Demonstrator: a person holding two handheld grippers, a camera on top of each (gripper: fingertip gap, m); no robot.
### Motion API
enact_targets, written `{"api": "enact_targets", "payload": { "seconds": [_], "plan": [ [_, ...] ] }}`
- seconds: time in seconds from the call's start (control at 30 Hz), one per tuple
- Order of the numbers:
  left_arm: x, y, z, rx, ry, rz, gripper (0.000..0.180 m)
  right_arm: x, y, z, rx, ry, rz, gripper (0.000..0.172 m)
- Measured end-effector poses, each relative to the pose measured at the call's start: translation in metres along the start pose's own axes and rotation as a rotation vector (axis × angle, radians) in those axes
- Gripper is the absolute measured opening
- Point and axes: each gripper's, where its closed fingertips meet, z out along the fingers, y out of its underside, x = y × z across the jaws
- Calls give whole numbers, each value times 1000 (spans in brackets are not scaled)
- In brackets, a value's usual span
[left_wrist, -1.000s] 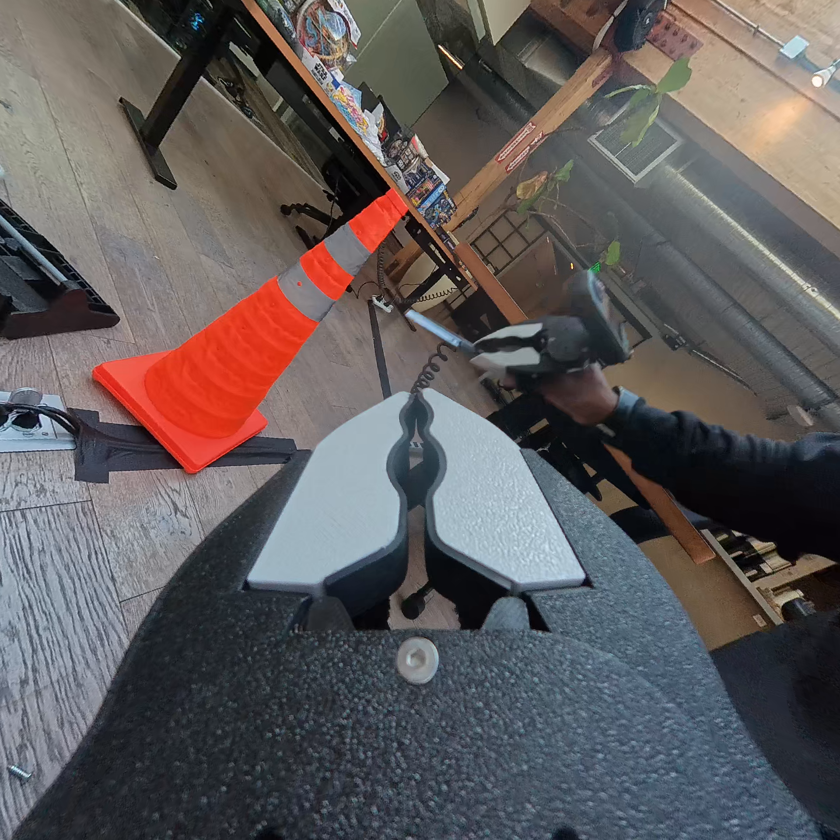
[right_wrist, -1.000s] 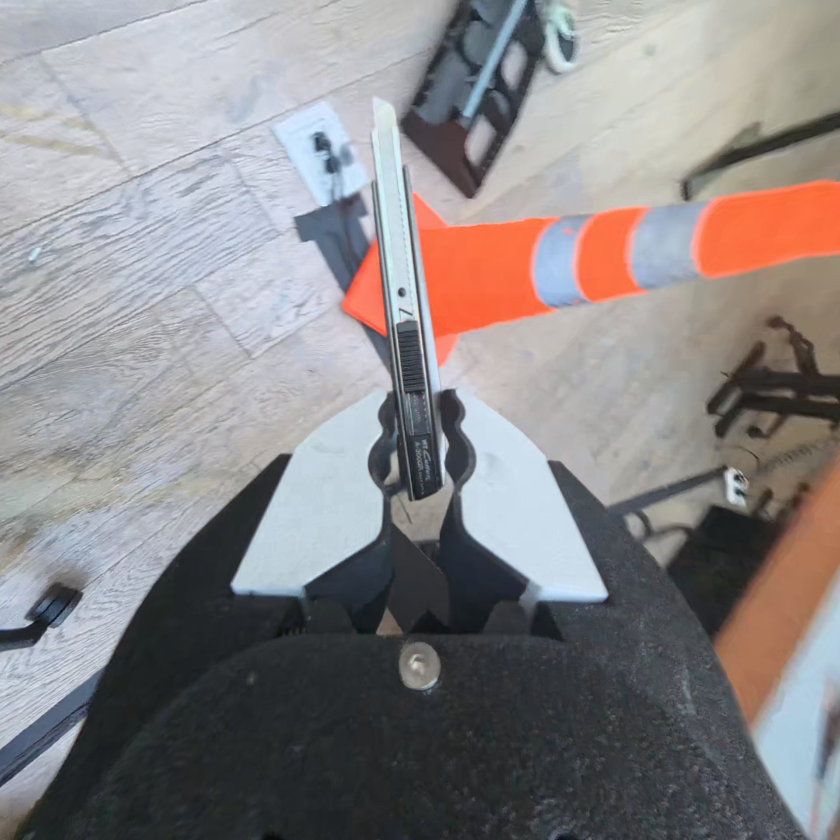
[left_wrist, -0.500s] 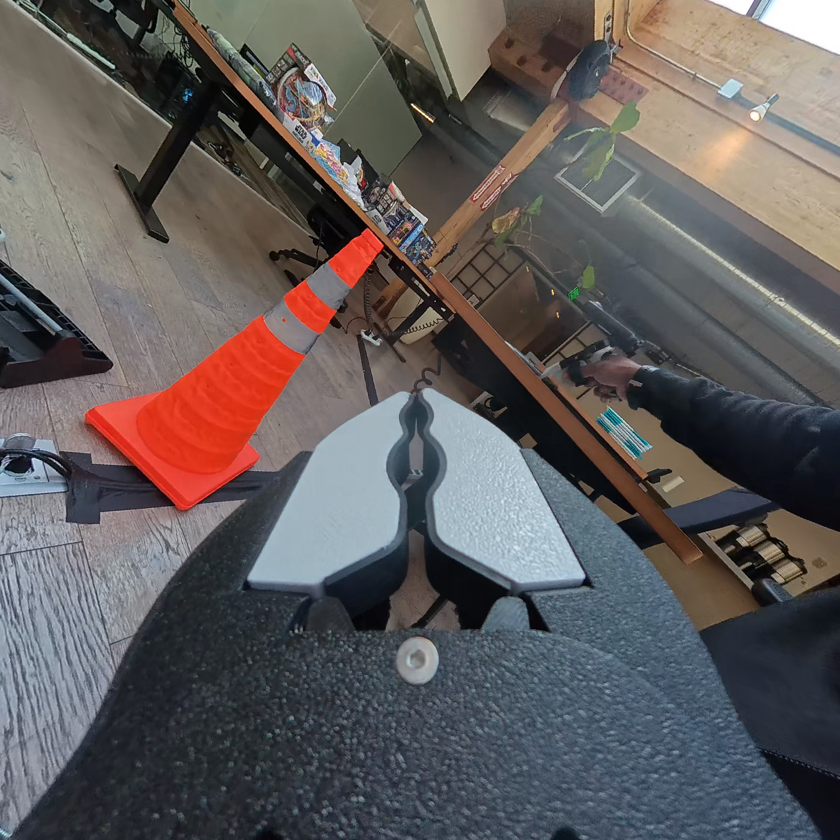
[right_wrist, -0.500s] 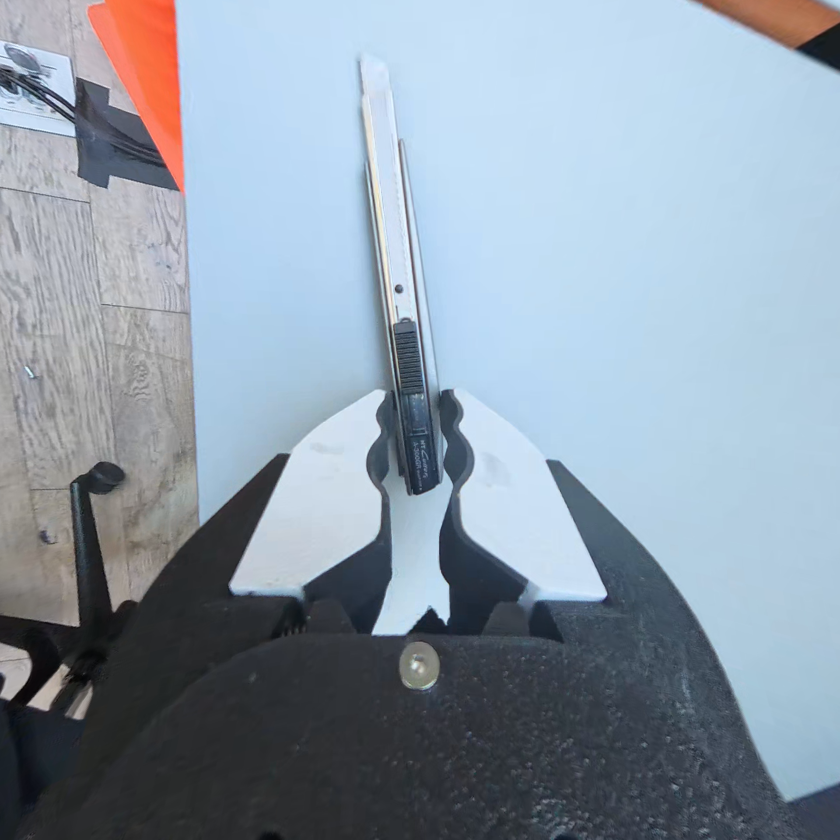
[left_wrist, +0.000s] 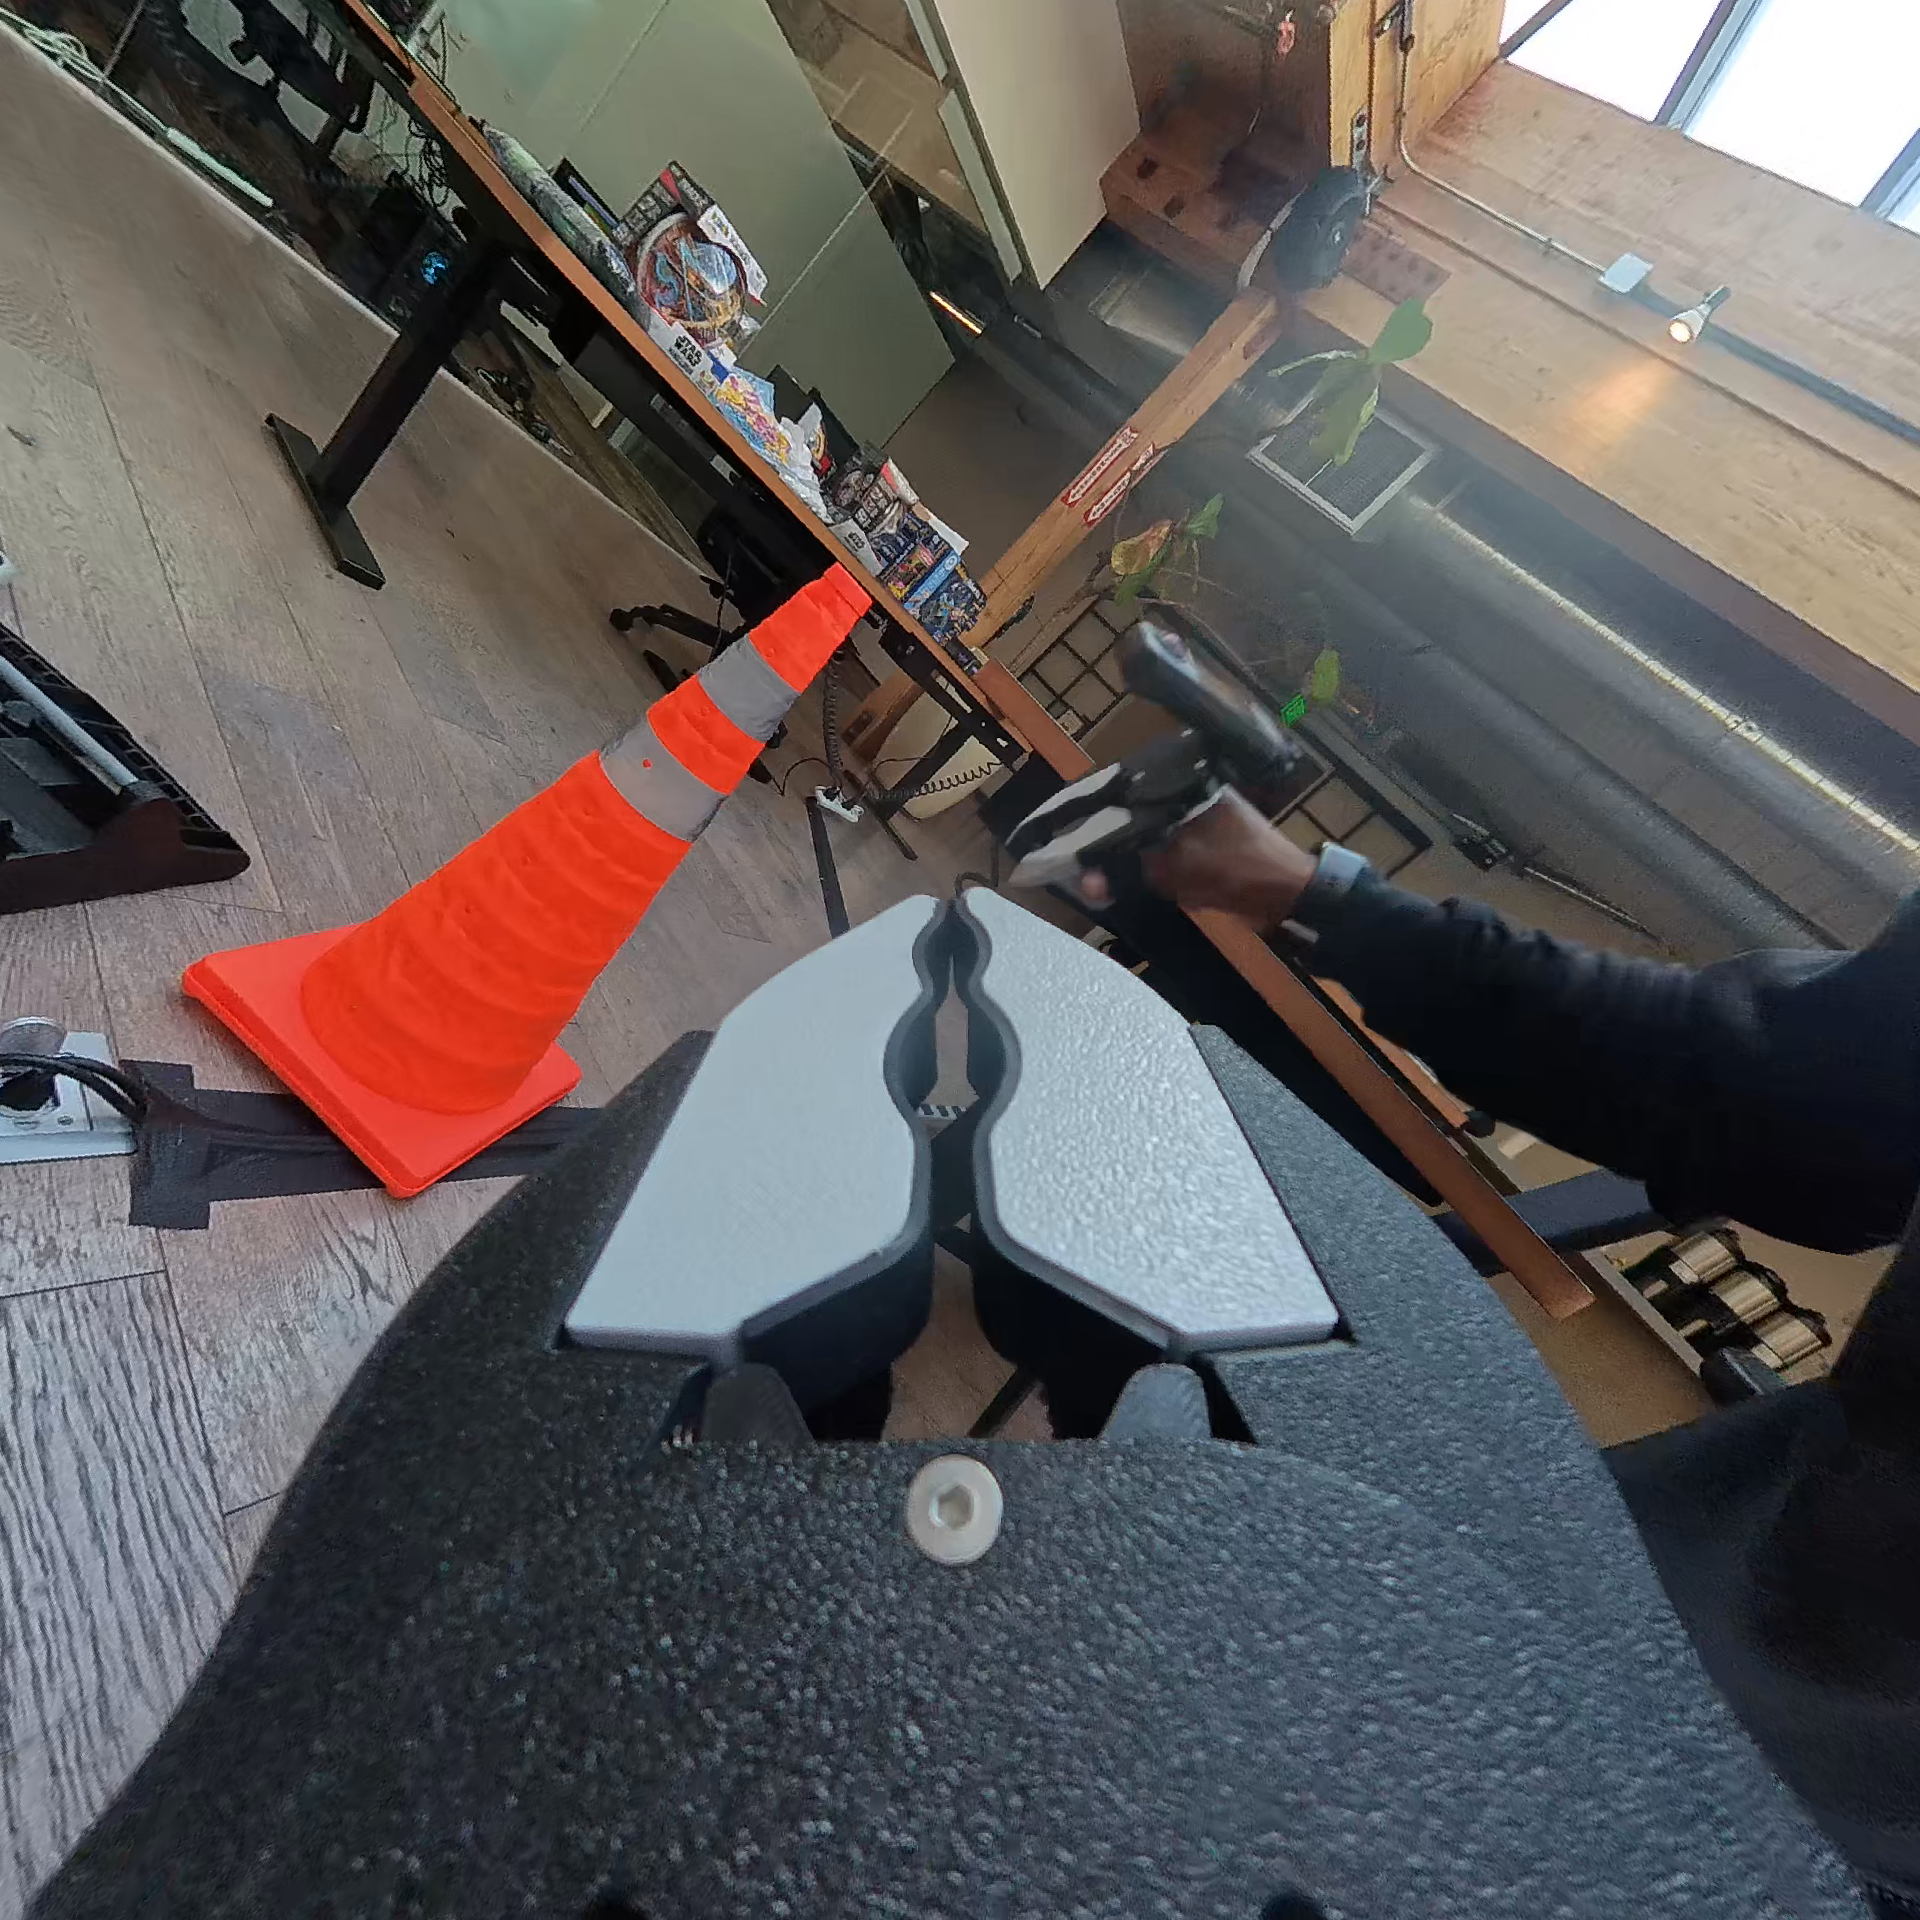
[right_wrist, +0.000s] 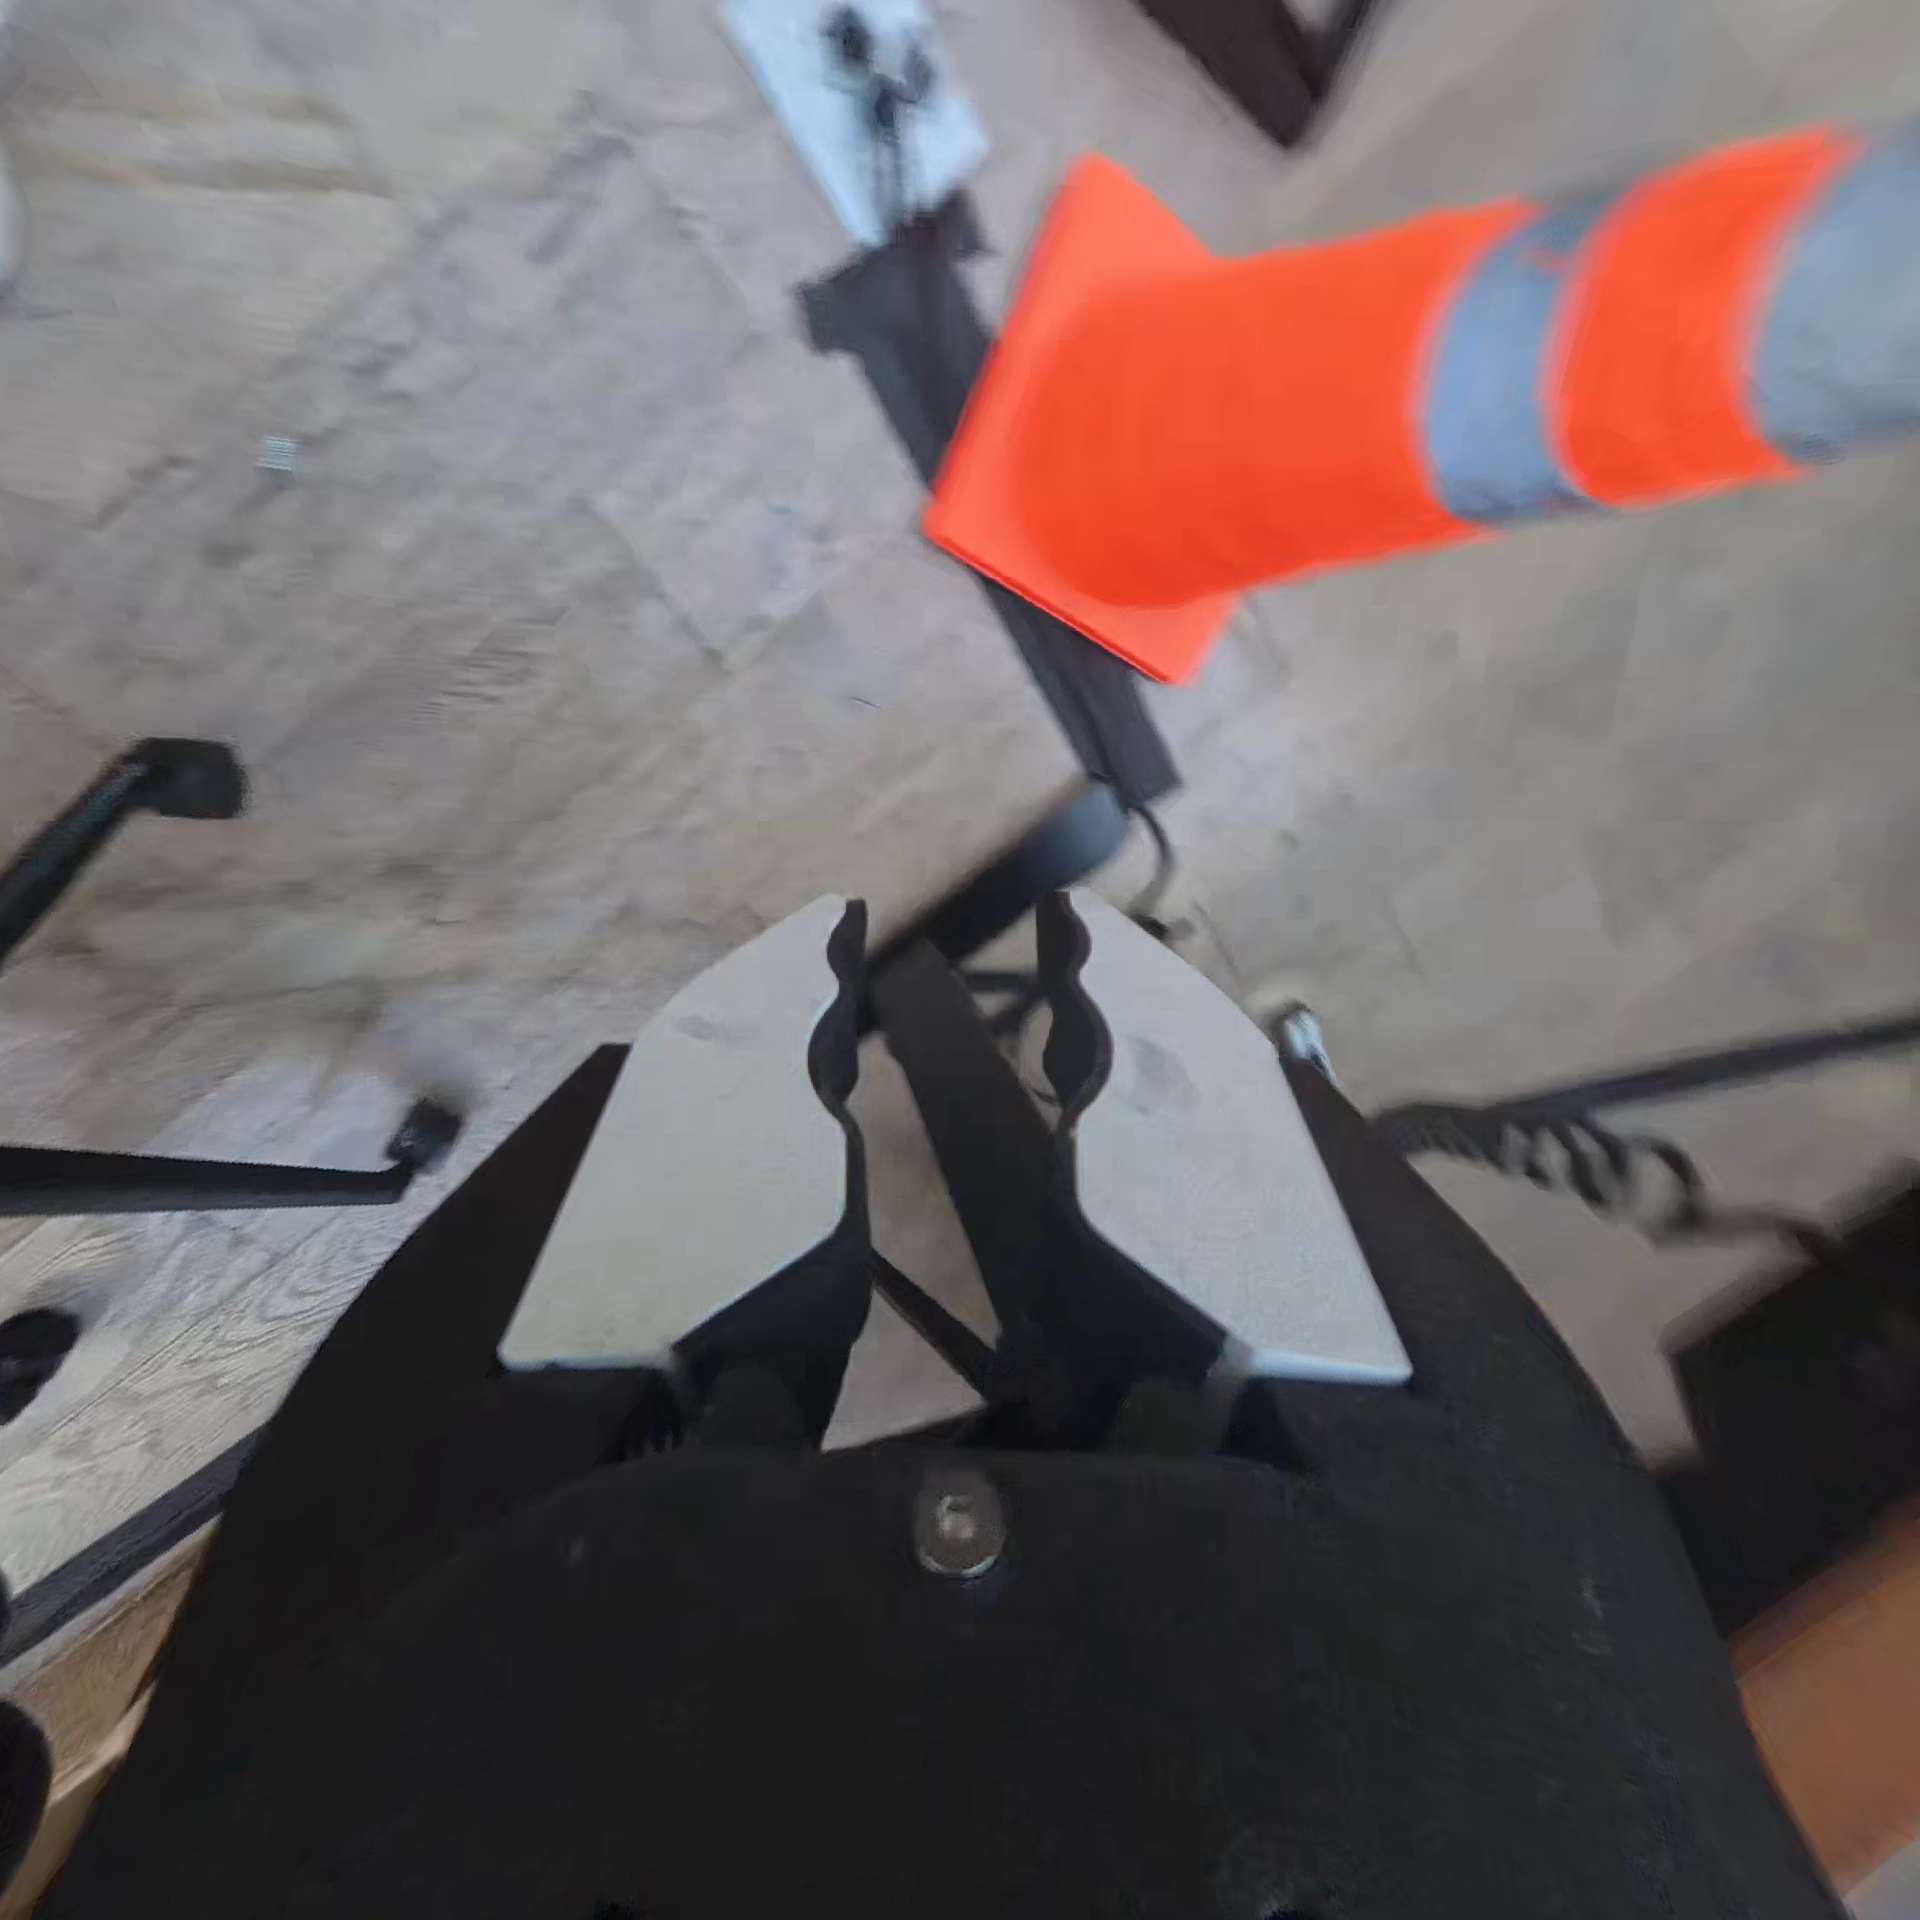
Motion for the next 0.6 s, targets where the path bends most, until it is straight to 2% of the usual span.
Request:
{"api": "enact_targets", "payload": {
  "seconds": [0.07, 0.17, 0.23, 0.3, 0.4, 0.47, 0.6],
  "plan": [
    [-2, -5, -7, 27, -11, 4, 0, -104, -35, 84, 28, -238, -87, 35],
    [-6, -17, -23, 91, -29, -6, 0, -256, -48, 217, 30, -521, -142, 38],
    [-9, -25, -35, 137, -42, -16, 0, -337, -40, 301, 35, -586, -193, 38],
    [-12, -33, -45, 182, -49, -32, 0, -398, -29, 372, 34, -574, -282, 40],
    [-19, -42, -55, 245, -68, -61, 0, -463, -19, 446, 8, -580, -242, 41],
    [-26, -47, -57, 270, -86, -73, 0, -487, -22, 478, -21, -579, -79, 40],
    [-42, -56, -53, 287, -115, -92, 0, -511, -45, 517, 1, -617, 281, 36]
  ]
}}
